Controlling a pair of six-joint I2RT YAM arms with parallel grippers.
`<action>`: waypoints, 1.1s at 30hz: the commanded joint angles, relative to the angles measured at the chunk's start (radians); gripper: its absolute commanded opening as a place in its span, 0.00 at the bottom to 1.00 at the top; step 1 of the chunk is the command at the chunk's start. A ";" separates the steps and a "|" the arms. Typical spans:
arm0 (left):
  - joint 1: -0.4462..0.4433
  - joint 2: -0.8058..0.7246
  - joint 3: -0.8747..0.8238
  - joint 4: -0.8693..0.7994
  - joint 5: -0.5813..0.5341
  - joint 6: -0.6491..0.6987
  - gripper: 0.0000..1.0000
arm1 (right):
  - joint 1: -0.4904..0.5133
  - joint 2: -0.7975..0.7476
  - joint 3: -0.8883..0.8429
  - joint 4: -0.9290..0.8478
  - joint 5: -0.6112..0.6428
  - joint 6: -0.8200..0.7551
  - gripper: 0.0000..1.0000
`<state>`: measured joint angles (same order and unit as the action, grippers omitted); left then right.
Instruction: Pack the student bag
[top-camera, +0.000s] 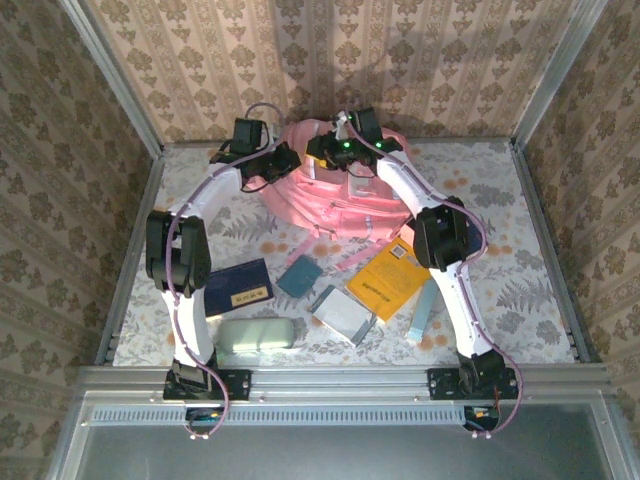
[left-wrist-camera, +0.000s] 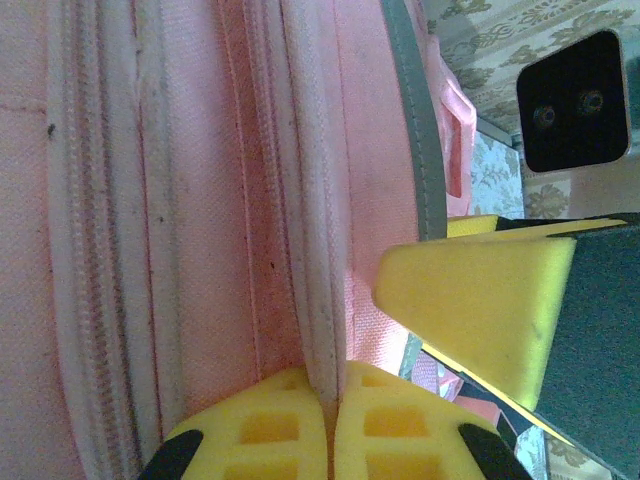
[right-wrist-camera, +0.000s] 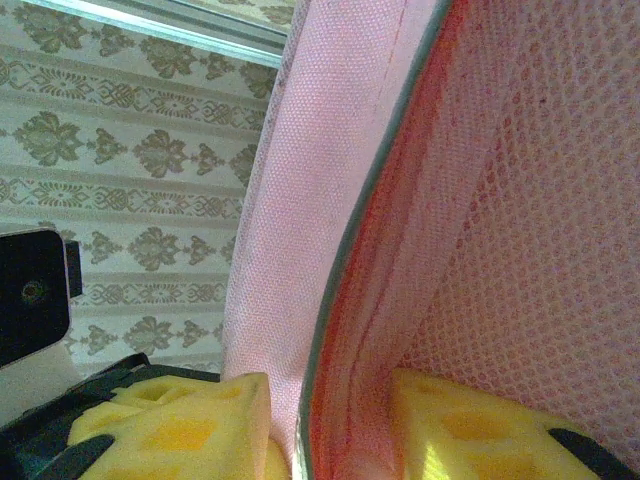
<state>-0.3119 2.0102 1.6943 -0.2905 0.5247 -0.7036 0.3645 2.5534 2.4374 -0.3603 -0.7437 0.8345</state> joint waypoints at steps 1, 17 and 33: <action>-0.031 -0.007 0.047 0.117 0.149 0.015 0.00 | 0.063 0.050 0.091 -0.067 -0.108 -0.025 0.34; 0.027 -0.281 -0.130 -0.126 -0.040 0.210 0.60 | 0.006 0.012 0.230 -0.206 -0.026 -0.026 0.03; -0.326 -0.374 -0.433 -0.231 -0.501 0.330 0.37 | -0.022 0.086 0.492 -0.350 -0.013 0.033 0.00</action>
<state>-0.6403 1.6299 1.2903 -0.5228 0.1173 -0.3798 0.3477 2.6499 2.8532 -0.7315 -0.7296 0.8421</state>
